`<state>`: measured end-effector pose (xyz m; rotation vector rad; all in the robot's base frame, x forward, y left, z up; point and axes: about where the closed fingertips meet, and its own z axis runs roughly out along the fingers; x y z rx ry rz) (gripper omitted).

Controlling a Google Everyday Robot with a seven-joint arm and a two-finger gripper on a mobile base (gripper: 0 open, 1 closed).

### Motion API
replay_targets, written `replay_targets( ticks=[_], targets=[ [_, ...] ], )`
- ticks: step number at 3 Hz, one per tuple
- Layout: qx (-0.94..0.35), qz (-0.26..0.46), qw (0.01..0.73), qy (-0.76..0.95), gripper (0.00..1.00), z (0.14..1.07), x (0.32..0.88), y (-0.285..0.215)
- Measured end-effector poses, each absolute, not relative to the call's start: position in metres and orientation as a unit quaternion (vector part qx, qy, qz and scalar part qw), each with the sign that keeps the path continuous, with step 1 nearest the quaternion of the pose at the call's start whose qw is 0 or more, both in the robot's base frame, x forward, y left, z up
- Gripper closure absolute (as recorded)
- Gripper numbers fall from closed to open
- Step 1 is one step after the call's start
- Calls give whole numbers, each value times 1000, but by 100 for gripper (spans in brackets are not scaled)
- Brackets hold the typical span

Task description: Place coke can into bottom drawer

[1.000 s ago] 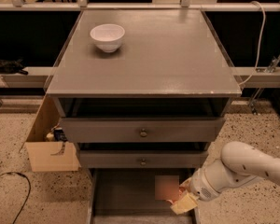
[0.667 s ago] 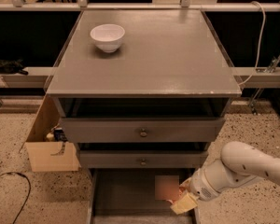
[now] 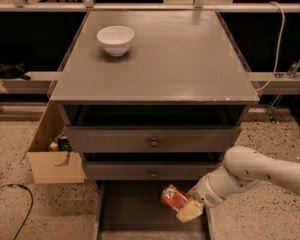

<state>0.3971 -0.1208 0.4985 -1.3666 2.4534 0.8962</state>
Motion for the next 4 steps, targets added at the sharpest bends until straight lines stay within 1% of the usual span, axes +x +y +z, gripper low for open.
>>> replay_targets(
  ticks=[1, 2, 3, 4],
  targets=[
    [-463, 293, 91, 832, 100, 489, 418, -112],
    [-451, 294, 95, 837, 100, 477, 431, -115],
    [-431, 302, 104, 844, 100, 466, 434, -130],
    [-431, 302, 104, 844, 100, 466, 434, -130]
  ],
)
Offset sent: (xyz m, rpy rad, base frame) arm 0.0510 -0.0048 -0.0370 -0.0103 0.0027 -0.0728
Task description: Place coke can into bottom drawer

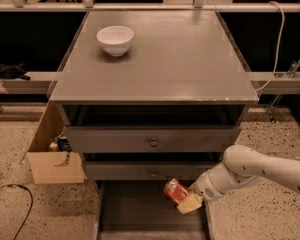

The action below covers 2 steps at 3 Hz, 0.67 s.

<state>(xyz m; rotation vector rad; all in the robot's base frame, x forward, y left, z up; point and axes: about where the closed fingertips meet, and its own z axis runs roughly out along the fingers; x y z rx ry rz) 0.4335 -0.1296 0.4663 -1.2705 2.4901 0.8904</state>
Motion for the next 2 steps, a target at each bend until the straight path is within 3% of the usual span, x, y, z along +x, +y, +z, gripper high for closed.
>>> replay_targets(
  ticks=[2],
  targets=[
    [-405, 339, 88, 844, 100, 403, 444, -98]
  ],
)
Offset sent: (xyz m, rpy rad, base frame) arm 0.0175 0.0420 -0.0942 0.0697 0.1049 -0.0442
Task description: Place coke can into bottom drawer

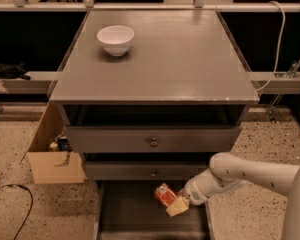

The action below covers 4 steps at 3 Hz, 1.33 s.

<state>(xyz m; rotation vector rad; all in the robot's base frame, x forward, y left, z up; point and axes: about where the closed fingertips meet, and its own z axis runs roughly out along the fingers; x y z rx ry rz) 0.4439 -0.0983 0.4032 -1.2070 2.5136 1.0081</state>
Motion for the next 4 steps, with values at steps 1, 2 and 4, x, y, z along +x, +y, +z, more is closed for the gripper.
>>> replay_targets(
  ticks=[1, 2, 4],
  targets=[
    [-389, 352, 85, 847, 100, 382, 443, -96],
    [-369, 364, 81, 851, 100, 361, 437, -99],
    [-327, 375, 52, 866, 100, 304, 462, -96]
  ],
)
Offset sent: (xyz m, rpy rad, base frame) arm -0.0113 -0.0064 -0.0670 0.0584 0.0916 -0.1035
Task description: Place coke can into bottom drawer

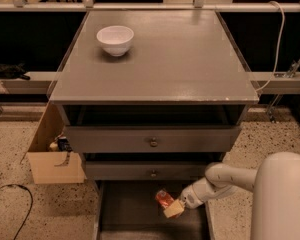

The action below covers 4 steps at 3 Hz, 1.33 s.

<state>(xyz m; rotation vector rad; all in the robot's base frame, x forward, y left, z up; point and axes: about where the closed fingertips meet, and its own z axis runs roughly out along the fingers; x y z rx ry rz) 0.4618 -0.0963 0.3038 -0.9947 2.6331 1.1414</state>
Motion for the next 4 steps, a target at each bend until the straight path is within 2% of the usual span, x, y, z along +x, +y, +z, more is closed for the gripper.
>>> replay_targets(
  ticks=[2, 4],
  targets=[
    [-320, 372, 54, 870, 100, 302, 455, -88],
    [-298, 340, 63, 889, 100, 276, 447, -79]
  ],
)
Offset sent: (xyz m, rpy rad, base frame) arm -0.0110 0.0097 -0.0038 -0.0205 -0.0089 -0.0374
